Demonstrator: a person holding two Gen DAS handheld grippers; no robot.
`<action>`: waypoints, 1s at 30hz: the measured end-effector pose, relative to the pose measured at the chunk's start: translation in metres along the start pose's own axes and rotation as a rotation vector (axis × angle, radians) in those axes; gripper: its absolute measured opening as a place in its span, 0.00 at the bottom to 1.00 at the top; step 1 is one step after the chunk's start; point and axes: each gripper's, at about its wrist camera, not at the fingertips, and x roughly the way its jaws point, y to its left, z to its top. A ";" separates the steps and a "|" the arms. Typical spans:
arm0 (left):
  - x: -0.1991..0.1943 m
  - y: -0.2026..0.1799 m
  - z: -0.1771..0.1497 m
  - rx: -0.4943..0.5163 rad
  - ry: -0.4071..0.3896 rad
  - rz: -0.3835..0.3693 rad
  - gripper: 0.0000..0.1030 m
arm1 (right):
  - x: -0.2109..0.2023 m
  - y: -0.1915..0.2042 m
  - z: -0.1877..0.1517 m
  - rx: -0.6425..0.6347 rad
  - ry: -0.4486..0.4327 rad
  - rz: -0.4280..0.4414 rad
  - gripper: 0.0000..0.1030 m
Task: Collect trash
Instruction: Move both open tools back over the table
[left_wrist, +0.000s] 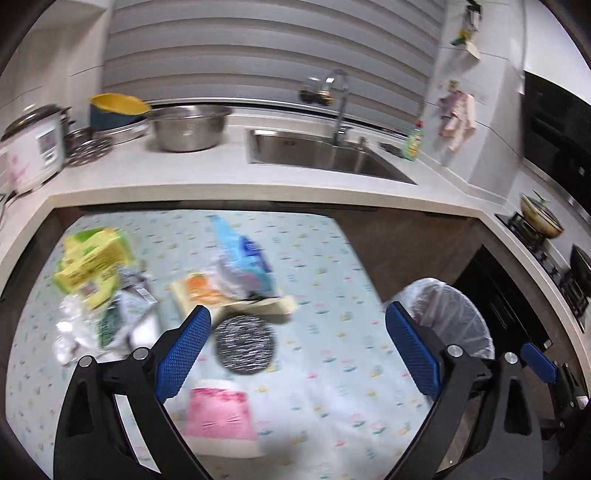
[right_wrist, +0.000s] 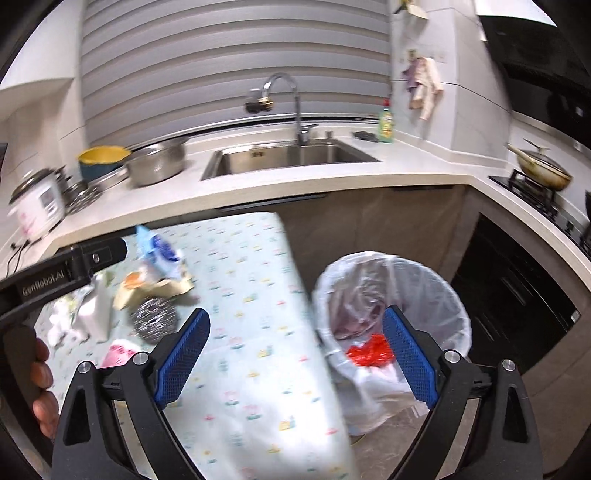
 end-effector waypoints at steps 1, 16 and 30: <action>-0.003 0.014 -0.001 -0.013 0.000 0.023 0.90 | 0.001 0.010 -0.002 -0.013 0.008 0.012 0.88; -0.029 0.157 -0.027 -0.107 0.030 0.251 0.90 | 0.024 0.137 -0.036 -0.132 0.116 0.124 0.88; -0.024 0.243 -0.052 -0.146 0.082 0.318 0.93 | 0.060 0.199 -0.065 -0.192 0.207 0.107 0.88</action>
